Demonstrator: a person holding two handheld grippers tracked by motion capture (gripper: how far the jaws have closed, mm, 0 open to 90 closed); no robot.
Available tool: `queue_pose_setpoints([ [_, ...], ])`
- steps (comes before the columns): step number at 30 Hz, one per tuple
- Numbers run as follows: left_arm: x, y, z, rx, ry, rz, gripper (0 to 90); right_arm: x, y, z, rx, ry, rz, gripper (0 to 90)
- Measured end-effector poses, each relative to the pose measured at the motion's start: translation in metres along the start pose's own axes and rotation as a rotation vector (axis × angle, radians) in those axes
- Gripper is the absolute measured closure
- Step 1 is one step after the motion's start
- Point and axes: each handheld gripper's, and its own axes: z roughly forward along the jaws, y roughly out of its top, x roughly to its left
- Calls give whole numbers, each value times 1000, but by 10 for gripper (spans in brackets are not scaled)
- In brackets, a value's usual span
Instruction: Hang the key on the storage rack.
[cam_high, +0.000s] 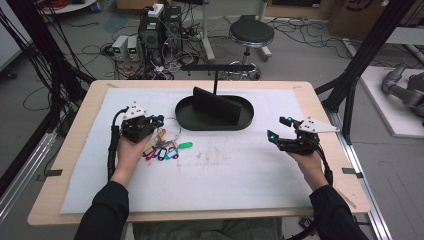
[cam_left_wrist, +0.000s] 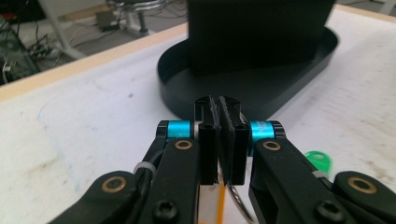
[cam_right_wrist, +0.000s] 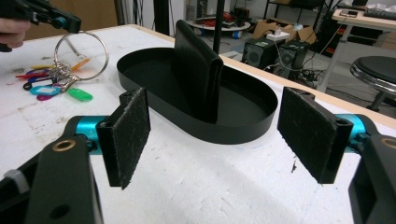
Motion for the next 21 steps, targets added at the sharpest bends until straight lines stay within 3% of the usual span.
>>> queue_pose_setpoints([
  [5,-17,2,-8,-21,-25,60,862,0,0,0,3,4,1,258],
  [12,-24,-1,-11,-11,-62,79,860,1,0,1,2,2,-4,258],
  [21,-26,-3,-13,-5,-101,68,852,1,1,1,7,10,-2,258],
])
